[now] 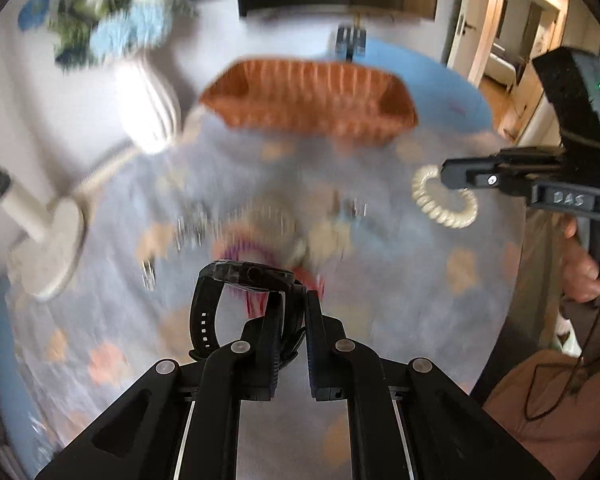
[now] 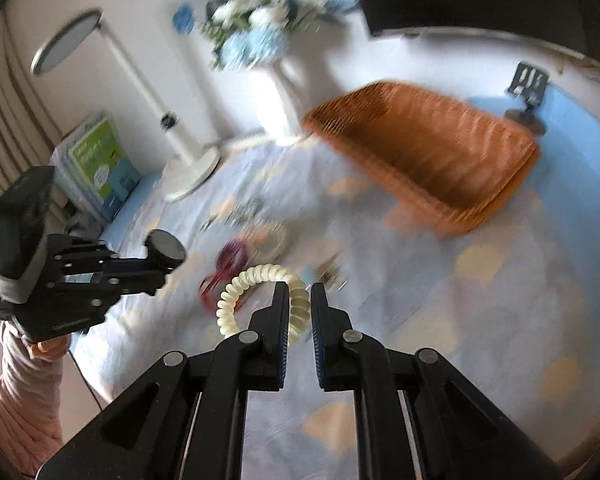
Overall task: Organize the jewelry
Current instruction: 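Carry the watch and cream coil into the wicker basket while both tools open to release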
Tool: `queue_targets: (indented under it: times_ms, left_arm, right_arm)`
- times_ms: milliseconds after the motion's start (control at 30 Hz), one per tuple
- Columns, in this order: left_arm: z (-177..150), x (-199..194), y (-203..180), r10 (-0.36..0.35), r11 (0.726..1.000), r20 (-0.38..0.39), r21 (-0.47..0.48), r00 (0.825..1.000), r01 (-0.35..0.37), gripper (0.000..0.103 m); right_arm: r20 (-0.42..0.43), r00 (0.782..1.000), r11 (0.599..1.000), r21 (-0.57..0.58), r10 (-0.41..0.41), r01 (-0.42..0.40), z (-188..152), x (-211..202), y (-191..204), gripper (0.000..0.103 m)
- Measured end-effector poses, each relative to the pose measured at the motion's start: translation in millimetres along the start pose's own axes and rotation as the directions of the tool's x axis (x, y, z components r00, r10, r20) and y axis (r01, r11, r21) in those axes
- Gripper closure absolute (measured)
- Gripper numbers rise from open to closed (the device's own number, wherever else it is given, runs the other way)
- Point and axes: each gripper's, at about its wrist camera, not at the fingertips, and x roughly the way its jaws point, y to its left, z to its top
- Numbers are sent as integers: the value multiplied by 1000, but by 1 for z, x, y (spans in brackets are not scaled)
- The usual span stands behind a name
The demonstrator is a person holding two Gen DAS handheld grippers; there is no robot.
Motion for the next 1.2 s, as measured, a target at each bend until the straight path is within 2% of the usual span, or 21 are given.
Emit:
queue_targets:
  times_ms: [133, 233, 367, 433, 500, 633, 767, 867, 1000, 1067, 1200]
  left_arm:
    - [55, -1, -13, -3, 1000, 58, 22, 998, 1, 92]
    - [109, 9, -24, -9, 999, 92, 31, 996, 6, 92]
    - [189, 53, -26, -72, 997, 94, -12, 993, 74, 92]
    - [214, 79, -27, -88, 995, 71, -42, 994, 92, 92]
    - [237, 118, -24, -116, 990, 17, -85, 993, 117, 92]
    - [254, 181, -22, -151, 978, -100, -160, 984, 133, 92]
    - [250, 206, -28, -155, 977, -133, -168, 979, 131, 94]
    - [253, 205, -36, -166, 977, -121, -152, 979, 147, 96]
    - [255, 200, -43, -163, 981, -123, -129, 979, 147, 94]
    - [249, 193, -43, -177, 978, -128, -137, 976, 159, 91]
    - [233, 154, -35, -163, 980, -85, -126, 983, 151, 90]
  right_arm:
    - [50, 996, 996, 43, -74, 72, 37, -7, -40, 90]
    - [64, 985, 985, 80, -158, 152, 66, 0, -75, 90]
    - [41, 978, 974, 108, -206, 201, 100, 24, -115, 90]
    - [3, 977, 971, 111, -213, 211, 111, 42, -132, 90]
    - [-37, 977, 972, 99, -210, 213, 119, 59, -141, 90]
    - [-117, 968, 971, 60, -223, 231, 119, 85, -149, 90]
    - [-160, 958, 970, 13, -237, 242, 116, 99, -150, 90]
    - [-192, 945, 964, -30, -264, 264, 116, 107, -146, 90]
    - [-216, 940, 965, -36, -262, 261, 111, 112, -140, 90]
    - [-210, 945, 968, -15, -250, 252, 109, 107, -141, 89]
    - [-168, 956, 968, 29, -240, 248, 107, 79, -140, 87]
